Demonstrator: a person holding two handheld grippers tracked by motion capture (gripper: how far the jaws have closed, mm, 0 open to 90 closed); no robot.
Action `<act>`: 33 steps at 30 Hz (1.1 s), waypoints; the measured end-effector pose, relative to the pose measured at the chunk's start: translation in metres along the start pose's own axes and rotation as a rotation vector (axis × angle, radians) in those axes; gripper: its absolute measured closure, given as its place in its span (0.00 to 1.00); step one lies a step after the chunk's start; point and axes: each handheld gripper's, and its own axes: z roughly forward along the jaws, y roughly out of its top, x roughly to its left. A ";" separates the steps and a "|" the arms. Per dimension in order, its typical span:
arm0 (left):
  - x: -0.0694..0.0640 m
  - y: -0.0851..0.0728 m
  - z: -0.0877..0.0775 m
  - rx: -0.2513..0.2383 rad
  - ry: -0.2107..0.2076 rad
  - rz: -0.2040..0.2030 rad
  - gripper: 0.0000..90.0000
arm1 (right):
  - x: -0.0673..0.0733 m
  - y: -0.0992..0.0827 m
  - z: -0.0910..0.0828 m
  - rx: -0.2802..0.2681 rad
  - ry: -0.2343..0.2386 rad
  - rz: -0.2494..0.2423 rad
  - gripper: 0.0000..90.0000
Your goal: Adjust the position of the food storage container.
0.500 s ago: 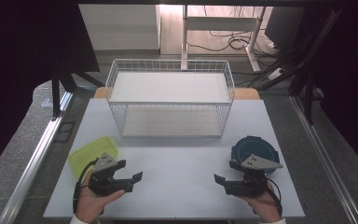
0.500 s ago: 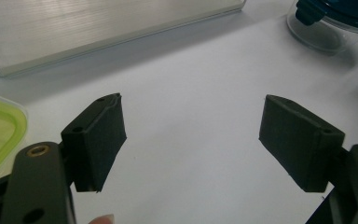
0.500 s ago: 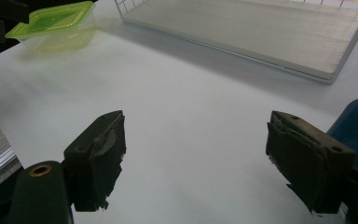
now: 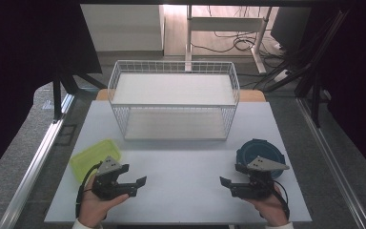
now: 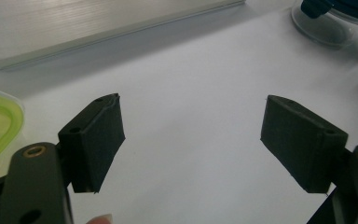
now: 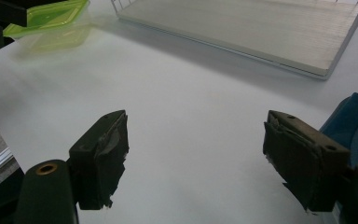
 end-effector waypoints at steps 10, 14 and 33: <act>-0.003 0.001 -0.004 0.001 0.016 0.002 0.23 | 0.005 0.005 0.000 0.020 -0.013 -0.014 0.27; -0.002 -0.004 -0.006 0.018 0.026 0.010 0.23 | 0.004 0.009 0.002 0.036 -0.026 -0.016 0.28; 0.002 -0.005 -0.017 -0.016 -0.070 -0.073 0.24 | -0.040 0.030 -0.024 0.005 -0.137 0.076 0.40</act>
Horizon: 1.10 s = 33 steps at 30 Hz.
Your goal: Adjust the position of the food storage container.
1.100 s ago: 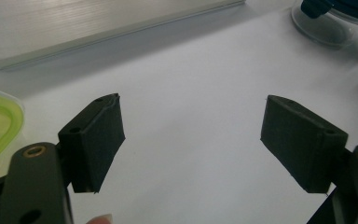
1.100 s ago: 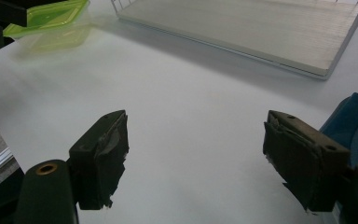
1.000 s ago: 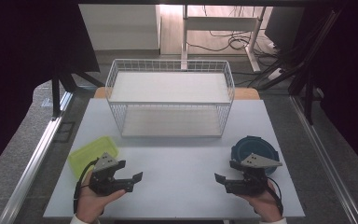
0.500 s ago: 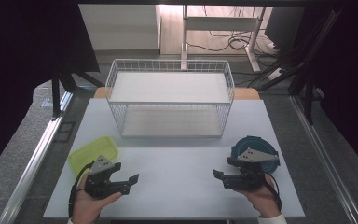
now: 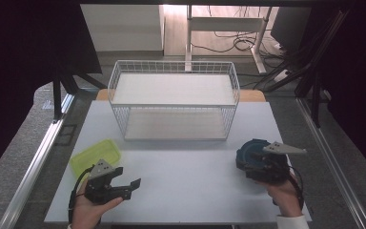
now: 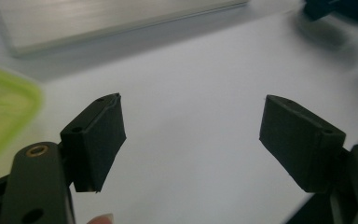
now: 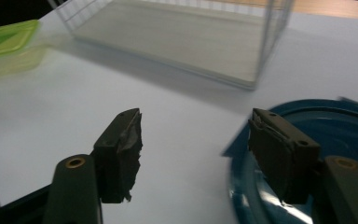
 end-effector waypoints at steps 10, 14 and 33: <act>-0.003 0.004 -0.004 -0.003 0.064 0.041 0.24 | -0.040 0.009 -0.012 0.016 -0.048 0.072 0.48; -0.003 0.003 -0.005 0.001 0.093 0.062 0.24 | -0.052 0.016 -0.010 0.075 -0.092 0.080 0.52; -0.008 -0.003 0.004 0.039 0.092 0.067 0.23 | -0.128 0.032 0.001 0.291 -0.245 0.155 0.71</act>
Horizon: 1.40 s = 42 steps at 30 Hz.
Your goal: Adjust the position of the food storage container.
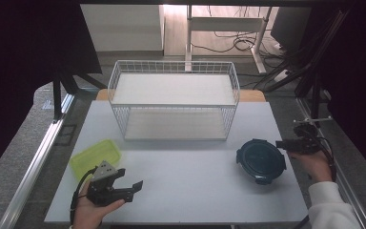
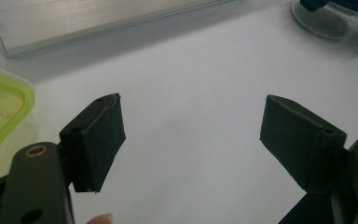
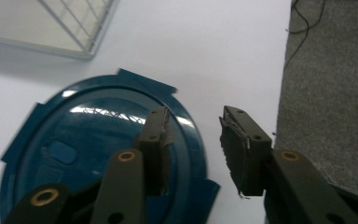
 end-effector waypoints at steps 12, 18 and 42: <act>-0.003 -0.002 0.003 0.017 0.001 0.007 0.23 | -0.010 0.000 0.028 0.147 -0.068 -0.027 0.99; -0.008 -0.002 0.006 0.028 0.006 0.024 0.22 | -0.006 0.000 0.037 0.201 -0.098 -0.095 0.99; -0.002 -0.005 0.012 0.043 0.023 0.006 0.22 | 0.034 -0.014 0.039 0.245 -0.039 -0.193 0.99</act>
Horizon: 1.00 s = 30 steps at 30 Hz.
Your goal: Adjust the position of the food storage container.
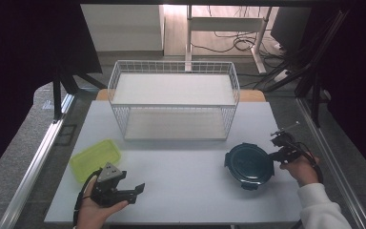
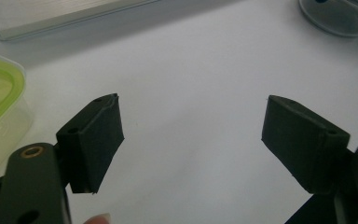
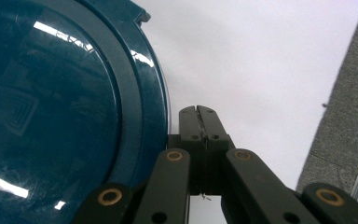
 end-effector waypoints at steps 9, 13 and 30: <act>-0.003 0.000 0.002 0.005 -0.006 0.004 0.22 | 0.031 0.001 0.000 0.000 0.029 -0.047 0.99; -0.003 0.000 0.002 0.005 -0.006 0.004 0.22 | 0.044 0.003 0.001 0.005 0.047 -0.085 0.99; -0.001 -0.001 0.002 0.014 -0.002 0.006 0.22 | 0.111 0.017 0.006 0.007 0.121 -0.199 0.99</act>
